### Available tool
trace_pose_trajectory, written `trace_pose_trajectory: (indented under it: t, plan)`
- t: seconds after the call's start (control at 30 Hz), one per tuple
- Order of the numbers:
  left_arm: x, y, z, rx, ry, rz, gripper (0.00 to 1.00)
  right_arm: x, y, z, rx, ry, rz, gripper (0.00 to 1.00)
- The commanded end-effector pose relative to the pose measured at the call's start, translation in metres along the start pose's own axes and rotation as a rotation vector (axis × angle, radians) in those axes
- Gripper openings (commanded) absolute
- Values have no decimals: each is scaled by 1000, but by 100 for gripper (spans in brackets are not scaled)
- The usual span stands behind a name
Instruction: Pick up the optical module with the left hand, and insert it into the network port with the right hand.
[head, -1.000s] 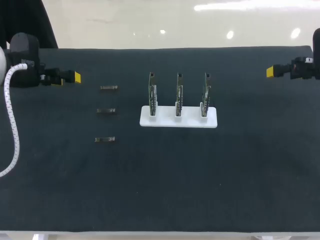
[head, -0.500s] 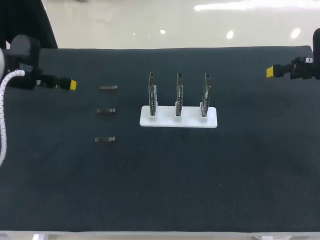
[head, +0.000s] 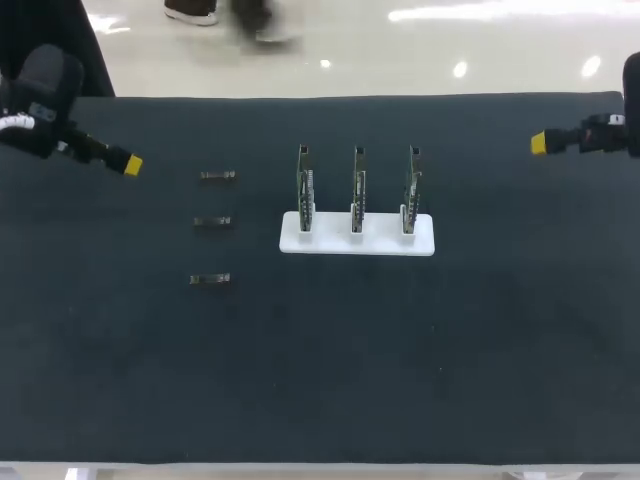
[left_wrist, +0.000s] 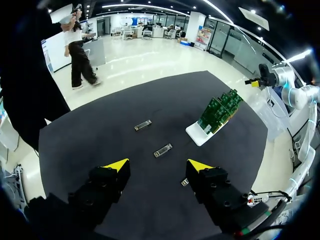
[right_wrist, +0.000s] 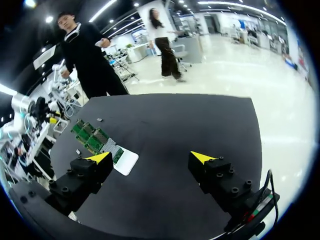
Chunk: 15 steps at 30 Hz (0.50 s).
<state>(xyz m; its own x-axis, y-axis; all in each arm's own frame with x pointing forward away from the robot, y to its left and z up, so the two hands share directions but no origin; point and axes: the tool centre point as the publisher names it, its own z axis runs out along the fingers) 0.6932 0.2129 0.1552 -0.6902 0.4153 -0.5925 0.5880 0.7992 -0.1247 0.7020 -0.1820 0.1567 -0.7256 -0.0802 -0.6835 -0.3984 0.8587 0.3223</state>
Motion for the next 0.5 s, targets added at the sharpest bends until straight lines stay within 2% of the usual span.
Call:
trace_pose_trajectory:
  t: [0.03,0.23,0.5]
  plan:
    - [0,0,1,-1,-1,1,100,-2,2,-7,-78,-30,-260,100]
    - [0,0,1,-1,-1,1,100,-23,18,-10,-179,6,-534,100]
    - [0,0,1,-1,-1,1,100,-48,56,-5,-306,74,-773,100]
